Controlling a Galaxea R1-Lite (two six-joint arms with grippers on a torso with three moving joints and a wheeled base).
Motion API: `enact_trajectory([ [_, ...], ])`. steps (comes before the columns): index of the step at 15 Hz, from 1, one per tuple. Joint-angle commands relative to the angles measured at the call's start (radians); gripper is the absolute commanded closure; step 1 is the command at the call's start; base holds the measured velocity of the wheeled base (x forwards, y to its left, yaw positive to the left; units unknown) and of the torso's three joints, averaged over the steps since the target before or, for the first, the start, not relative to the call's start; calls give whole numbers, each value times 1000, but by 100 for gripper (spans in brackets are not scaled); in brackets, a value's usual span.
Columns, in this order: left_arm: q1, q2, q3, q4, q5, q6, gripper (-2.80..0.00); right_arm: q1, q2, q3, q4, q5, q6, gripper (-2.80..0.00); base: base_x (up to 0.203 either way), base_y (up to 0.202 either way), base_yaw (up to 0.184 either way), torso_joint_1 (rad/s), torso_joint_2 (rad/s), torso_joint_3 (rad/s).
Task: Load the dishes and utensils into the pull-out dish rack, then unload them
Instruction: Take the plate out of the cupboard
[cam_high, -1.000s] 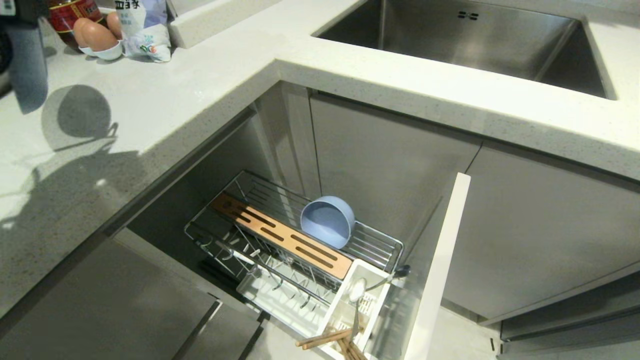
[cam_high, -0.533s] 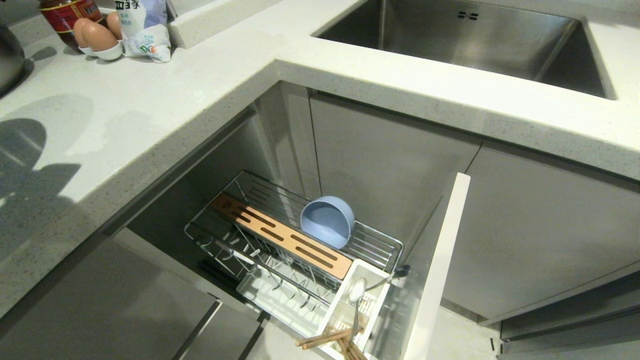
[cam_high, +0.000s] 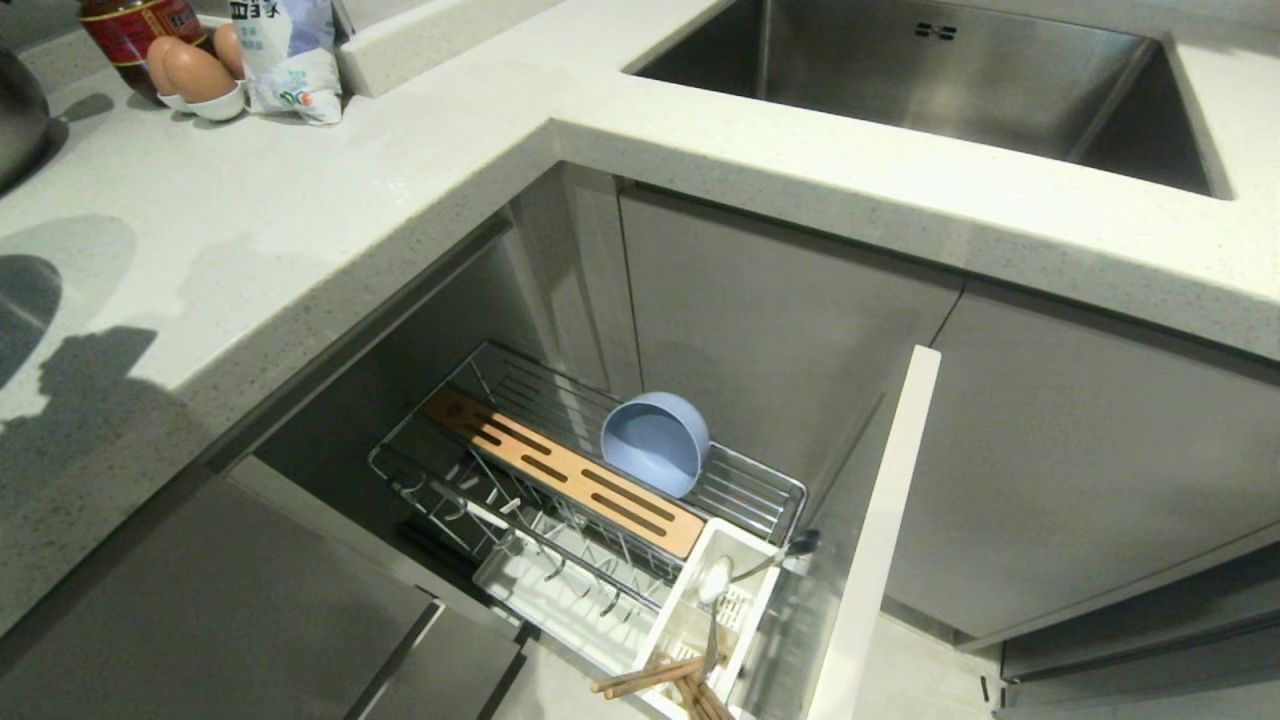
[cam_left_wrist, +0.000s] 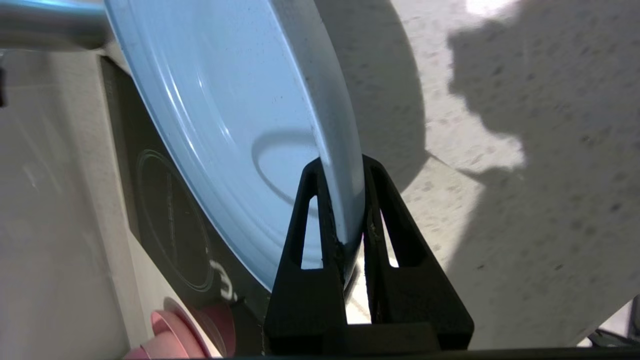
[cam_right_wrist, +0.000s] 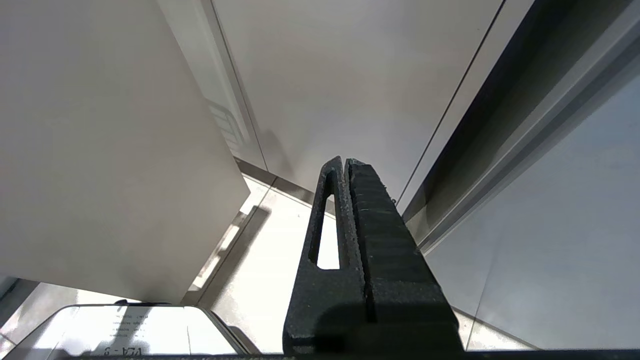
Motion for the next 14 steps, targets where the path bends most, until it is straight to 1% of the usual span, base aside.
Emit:
enact_trajectory([
  [1, 27, 46, 1, 9, -12, 0, 0, 0, 0, 0, 0, 1, 0, 0, 0, 0, 0, 0, 0, 0],
  [4, 53, 74, -1, 9, -25, -3, 0, 0, 0, 0, 0, -1, 0, 0, 0, 0, 0, 0, 0, 0],
  [8, 57, 84, -1, 9, -30, -4, 0, 0, 0, 0, 0, 1, 0, 0, 0, 0, 0, 0, 0, 0],
  [9, 56, 84, -1, 9, -35, -4, -280, 0, 0, 0, 0, 0, 0, 0, 0, 0, 0, 0, 0, 0],
  [11, 54, 81, -1, 9, -67, -7, -280, 0, 0, 0, 0, 1, 0, 0, 0, 0, 0, 0, 0, 0],
  [14, 48, 70, -1, 9, -93, -10, -280, 0, 0, 0, 0, 1, 0, 0, 0, 0, 0, 0, 0, 0],
])
